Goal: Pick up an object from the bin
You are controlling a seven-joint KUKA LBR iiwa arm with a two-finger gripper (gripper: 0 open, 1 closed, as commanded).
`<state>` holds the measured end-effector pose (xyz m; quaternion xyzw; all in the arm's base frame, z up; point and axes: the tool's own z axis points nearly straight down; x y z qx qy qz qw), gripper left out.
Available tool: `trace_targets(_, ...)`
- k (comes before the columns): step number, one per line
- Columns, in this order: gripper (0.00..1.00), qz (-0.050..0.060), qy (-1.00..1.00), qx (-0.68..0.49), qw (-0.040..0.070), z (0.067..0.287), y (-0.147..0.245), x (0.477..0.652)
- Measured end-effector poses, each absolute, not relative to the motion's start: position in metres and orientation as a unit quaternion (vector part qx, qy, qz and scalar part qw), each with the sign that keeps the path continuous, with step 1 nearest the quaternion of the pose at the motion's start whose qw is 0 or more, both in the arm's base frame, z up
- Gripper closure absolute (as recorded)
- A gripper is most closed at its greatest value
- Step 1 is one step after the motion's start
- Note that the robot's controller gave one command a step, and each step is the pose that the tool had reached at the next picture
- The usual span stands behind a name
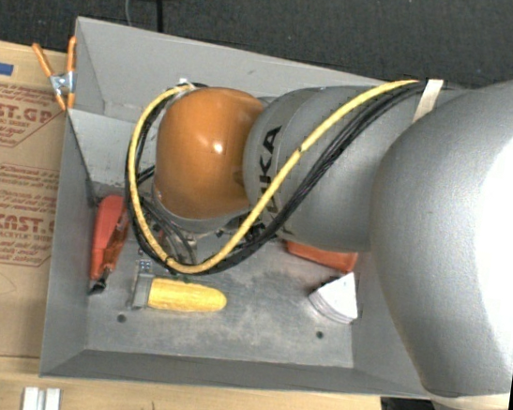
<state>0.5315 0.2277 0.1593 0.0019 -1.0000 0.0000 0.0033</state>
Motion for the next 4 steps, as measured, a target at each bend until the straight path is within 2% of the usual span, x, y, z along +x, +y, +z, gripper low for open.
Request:
trace_targets(1, 0.0, -0.001, -1.0, 0.001, 0.0, 0.164, 0.227, 0.533)
trace_targets(2, 0.0, 0.002, -1.0, 0.016, 0.005, 0.198, 0.222, 0.521)
trace_targets(3, 0.0, -0.004, -0.997, 0.074, -0.009, 0.205, 0.199, 0.521)
trace_targets(4, 0.0, 0.001, -0.996, 0.094, 0.003, 0.169, 0.174, 0.524)
